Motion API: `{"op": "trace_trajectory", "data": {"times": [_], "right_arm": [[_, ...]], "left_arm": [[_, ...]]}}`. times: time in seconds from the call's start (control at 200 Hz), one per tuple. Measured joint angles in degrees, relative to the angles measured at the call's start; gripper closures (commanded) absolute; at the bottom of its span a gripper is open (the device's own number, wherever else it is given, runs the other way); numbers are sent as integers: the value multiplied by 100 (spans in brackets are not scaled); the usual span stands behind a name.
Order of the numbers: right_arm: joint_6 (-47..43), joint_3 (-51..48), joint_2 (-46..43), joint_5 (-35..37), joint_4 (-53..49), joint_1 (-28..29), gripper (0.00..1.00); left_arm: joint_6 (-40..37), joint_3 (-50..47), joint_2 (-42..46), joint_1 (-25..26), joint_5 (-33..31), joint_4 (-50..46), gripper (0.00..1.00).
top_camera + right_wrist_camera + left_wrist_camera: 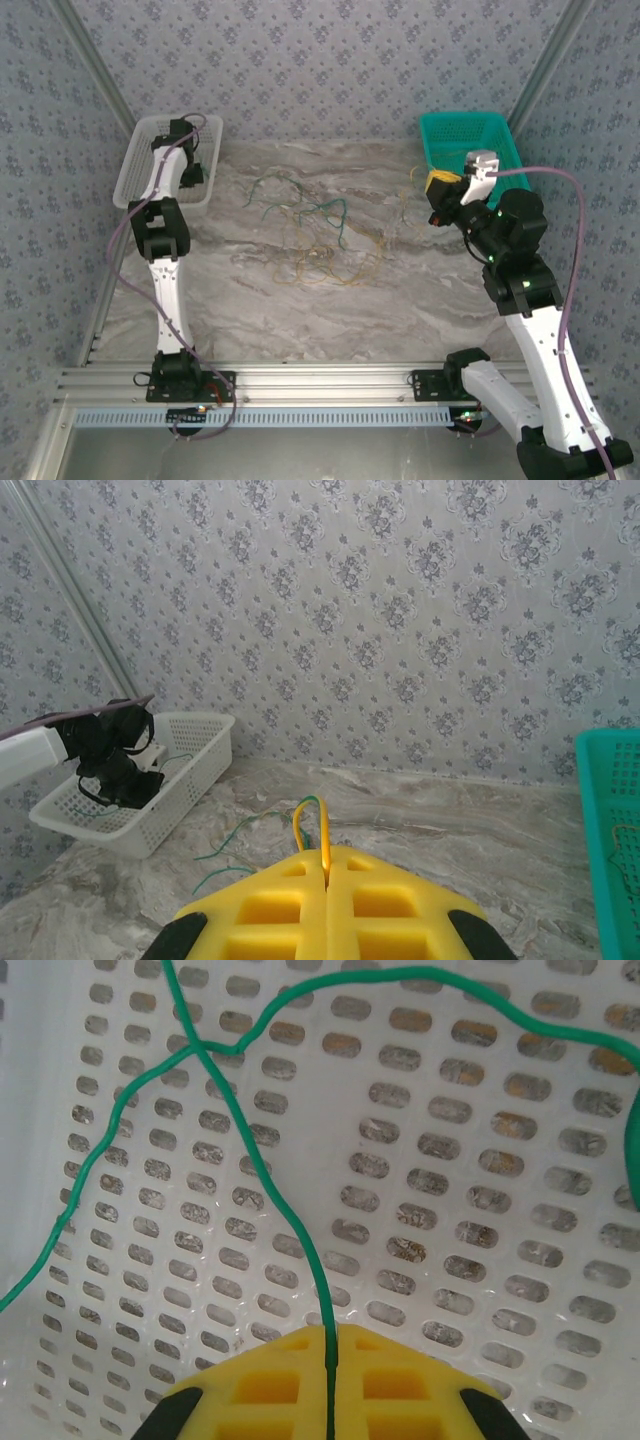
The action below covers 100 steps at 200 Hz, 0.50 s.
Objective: Untangle the cables
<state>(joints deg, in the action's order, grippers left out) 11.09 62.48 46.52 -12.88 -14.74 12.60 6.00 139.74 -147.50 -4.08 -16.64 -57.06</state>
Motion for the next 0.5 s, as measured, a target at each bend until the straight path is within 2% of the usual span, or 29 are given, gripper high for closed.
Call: {"op": "trace_trajectory", "data": {"times": [0.035, 0.1, 0.195, 0.265, 0.29, 0.335, 0.35, 0.4, 0.425, 0.5], "right_arm": [[0, 0, 2, 9, -2, 0, 100], [0, 0, 13, 13, 2, 0, 100], [0, -11, 39, 35, 9, 0, 100], [0, -35, 66, 59, 15, 0, 100], [0, -46, 76, 70, 13, 0, 100], [2, -61, 101, 74, 11, 0, 100], [0, -66, 109, 74, 11, 0, 100], [2, -74, 149, 81, 9, 0, 100], [2, -74, 166, 98, 9, 0, 100], [2, -76, 236, 153, 11, 0, 100]], "left_arm": [[0, 13, 0, 0, -2, 0, 94], [-4, 17, 4, 0, 0, 4, 68], [-4, -125, 103, 0, 81, 50, 45], [20, -448, 365, 0, 138, 131, 35], [52, -568, 476, 0, 173, 151, 28], [81, -835, 745, 2, 216, 245, 25], [120, -933, 841, 2, 227, 284, 18], [109, -1338, 1259, 7, 251, 455, 14], [142, -1580, 1510, 7, 269, 568, 3], [214, -2396, 2339, 7, 330, 935, 1]]}}
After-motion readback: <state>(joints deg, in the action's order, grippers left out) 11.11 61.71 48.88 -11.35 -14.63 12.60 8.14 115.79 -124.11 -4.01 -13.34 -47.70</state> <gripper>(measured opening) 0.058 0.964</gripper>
